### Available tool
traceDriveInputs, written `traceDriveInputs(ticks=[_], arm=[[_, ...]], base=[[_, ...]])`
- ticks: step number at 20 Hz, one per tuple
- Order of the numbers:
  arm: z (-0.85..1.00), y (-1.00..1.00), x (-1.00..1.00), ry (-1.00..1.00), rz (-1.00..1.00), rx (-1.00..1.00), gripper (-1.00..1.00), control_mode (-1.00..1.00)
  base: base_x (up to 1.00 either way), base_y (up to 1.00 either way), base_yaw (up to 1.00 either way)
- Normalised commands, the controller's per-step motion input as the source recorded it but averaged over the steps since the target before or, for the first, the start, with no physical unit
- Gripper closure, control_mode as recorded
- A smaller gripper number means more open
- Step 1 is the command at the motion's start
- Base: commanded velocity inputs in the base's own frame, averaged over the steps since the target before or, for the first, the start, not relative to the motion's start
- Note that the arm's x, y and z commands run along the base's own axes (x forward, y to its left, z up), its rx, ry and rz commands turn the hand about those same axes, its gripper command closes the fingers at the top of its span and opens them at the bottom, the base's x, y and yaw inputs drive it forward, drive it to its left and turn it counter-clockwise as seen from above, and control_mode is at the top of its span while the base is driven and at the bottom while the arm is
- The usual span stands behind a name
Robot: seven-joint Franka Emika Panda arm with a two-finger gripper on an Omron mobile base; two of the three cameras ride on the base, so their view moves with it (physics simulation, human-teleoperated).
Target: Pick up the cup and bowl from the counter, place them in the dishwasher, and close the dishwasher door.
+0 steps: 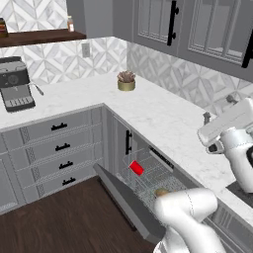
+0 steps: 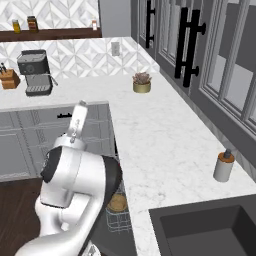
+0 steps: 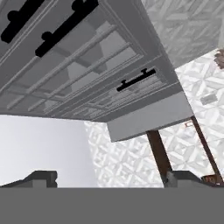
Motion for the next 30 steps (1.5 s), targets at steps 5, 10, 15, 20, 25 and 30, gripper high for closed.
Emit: traceDriveInputs(ticks=[5,10,15,20,25,30], arm=[[-0.28,-0.11,-0.11,0.75,-0.27,-0.77,-1.0,-1.0],[0.23,0.29,0.16,0.8,-0.29,-0.73,-1.0,-1.0],[0.0,0.04,0.2,0.74,-0.26,-0.99,-1.0,-1.0],[-0.04,0.09,-0.14,0.24,-0.15,-0.26,-1.0,-1.0],[-0.4,0.62,-0.86,-0.39,-0.01,0.95,-1.0,-1.0],[-0.51,0.5,-0.43,-0.25,0.15,1.0,-1.0,-1.0]], base=[[0.0,0.0,0.0],[0.0,0.0,0.0],[0.0,0.0,0.0],[0.0,0.0,0.0],[0.0,0.0,0.0],[0.0,0.0,0.0]])
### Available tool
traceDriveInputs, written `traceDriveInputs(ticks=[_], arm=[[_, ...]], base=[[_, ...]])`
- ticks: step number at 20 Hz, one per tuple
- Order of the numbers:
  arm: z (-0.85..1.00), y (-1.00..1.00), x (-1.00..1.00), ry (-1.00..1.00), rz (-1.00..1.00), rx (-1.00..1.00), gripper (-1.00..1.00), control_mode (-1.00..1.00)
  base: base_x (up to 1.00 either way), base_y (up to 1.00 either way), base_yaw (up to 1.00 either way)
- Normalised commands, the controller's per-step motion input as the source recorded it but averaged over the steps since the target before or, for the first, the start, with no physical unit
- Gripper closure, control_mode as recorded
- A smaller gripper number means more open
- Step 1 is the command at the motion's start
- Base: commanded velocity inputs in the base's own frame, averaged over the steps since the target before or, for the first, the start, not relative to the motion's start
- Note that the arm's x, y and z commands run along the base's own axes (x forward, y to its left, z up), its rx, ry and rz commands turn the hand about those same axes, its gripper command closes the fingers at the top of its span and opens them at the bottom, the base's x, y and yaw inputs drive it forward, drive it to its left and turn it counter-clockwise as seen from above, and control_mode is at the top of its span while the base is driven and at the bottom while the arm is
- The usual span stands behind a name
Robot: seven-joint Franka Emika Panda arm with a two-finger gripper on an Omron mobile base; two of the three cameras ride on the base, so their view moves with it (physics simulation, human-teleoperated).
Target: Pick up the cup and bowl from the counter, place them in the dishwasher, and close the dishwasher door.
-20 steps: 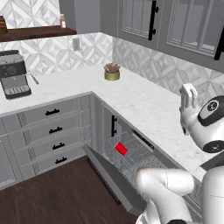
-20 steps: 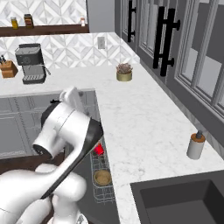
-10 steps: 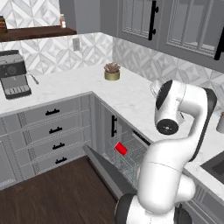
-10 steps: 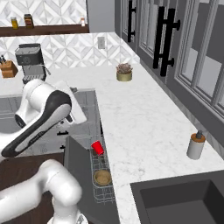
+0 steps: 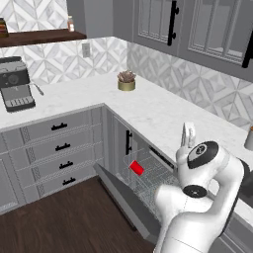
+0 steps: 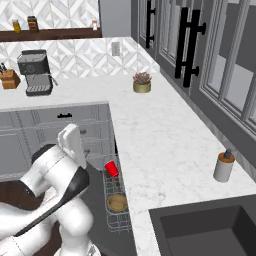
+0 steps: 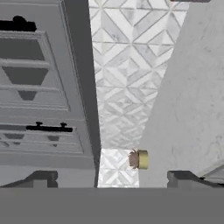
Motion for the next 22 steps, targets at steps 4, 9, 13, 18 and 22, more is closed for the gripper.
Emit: traceDriveInputs(ticks=[4,9,13,18,22], arm=[[-0.44,0.48,-0.38,-0.23,0.16,1.0,-1.0,-1.0],[-0.31,0.63,-0.2,-0.12,0.19,0.98,-1.0,-1.0],[-0.01,0.83,0.0,0.0,0.22,0.89,-1.0,-1.0],[0.0,0.82,0.0,0.01,0.23,0.87,-1.0,-1.0],[-0.03,0.88,0.0,0.02,0.19,0.89,-1.0,-1.0]], base=[[0.0,0.0,0.0],[0.0,0.0,0.0],[0.0,0.0,0.0],[0.0,0.0,0.0],[0.0,0.0,0.0]])
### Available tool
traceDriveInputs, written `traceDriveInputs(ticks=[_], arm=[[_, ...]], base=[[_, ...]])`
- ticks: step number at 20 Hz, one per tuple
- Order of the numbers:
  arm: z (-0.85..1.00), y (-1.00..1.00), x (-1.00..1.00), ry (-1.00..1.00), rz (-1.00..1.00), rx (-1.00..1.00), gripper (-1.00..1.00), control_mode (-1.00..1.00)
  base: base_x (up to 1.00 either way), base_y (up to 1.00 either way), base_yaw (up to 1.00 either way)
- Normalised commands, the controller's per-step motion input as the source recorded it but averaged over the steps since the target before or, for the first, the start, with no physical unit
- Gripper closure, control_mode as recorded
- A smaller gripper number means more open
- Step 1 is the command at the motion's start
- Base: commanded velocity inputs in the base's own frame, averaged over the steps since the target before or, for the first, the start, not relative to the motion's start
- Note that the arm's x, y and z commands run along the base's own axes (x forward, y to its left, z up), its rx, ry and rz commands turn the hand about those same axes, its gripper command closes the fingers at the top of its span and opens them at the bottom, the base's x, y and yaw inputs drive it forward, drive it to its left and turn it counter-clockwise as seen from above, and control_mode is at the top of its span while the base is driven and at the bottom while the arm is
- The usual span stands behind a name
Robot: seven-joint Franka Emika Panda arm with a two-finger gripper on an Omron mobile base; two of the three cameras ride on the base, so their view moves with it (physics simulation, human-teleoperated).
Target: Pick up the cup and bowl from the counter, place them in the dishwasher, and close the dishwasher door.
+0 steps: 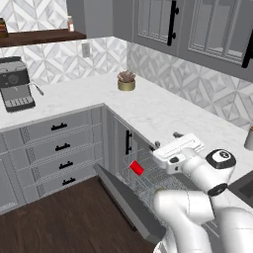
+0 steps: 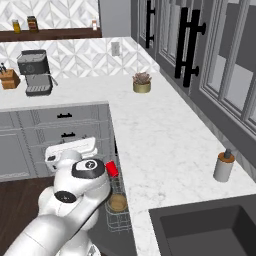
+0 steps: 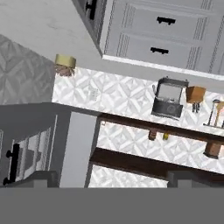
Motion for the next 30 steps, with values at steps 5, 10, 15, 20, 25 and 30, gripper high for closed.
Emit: traceDriveInputs(ticks=[5,10,15,20,25,30], arm=[[-0.13,0.89,-0.09,0.03,0.16,0.93,-1.0,-1.0],[-0.14,0.85,-0.2,0.13,0.14,0.95,-1.0,-1.0],[-0.1,0.78,-0.41,0.29,0.12,0.96,-1.0,-1.0],[-0.02,0.72,-0.38,0.39,0.16,0.93,-1.0,-1.0],[0.0,0.6,-0.33,0.51,0.22,0.91,-1.0,-1.0],[0.0,0.49,-0.29,0.56,0.26,0.93,-1.0,-1.0]], base=[[0.0,0.0,0.0],[0.0,0.0,0.0],[0.0,0.0,0.0],[0.0,0.0,0.0],[0.0,0.0,0.0],[0.0,0.0,0.0]])
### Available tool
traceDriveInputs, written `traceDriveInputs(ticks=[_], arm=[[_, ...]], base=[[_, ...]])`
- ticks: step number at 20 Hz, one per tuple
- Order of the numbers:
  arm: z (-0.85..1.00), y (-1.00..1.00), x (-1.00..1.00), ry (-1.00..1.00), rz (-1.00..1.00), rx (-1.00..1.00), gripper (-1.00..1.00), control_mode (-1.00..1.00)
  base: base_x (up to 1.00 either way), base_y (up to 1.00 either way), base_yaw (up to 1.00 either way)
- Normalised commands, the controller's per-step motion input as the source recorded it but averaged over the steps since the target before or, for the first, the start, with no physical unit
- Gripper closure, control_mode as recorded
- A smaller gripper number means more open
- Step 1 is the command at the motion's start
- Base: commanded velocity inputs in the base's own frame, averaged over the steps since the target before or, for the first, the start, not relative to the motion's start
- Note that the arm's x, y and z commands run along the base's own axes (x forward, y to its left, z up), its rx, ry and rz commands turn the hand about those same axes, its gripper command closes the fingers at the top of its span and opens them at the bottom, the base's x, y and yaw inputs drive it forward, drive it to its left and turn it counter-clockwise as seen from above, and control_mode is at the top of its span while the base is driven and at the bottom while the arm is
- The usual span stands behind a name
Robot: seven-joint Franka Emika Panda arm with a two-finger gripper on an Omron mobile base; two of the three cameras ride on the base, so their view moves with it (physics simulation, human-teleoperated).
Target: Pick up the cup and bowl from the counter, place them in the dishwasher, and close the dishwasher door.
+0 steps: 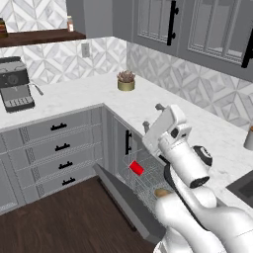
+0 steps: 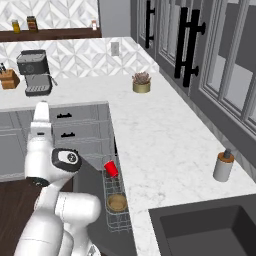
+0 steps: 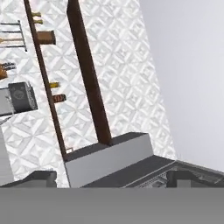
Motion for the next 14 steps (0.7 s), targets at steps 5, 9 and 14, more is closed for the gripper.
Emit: traceDriveInputs(ticks=[5,9,14], arm=[[0.0,0.45,-0.39,0.57,0.26,0.93,-1.0,-1.0],[0.32,0.21,-0.8,0.68,0.18,0.78,-1.0,-1.0],[0.05,0.0,-0.39,1.0,0.11,0.33,-1.0,-1.0]], base=[[0.0,0.0,0.0],[0.0,0.0,0.0],[0.0,0.0,0.0]])
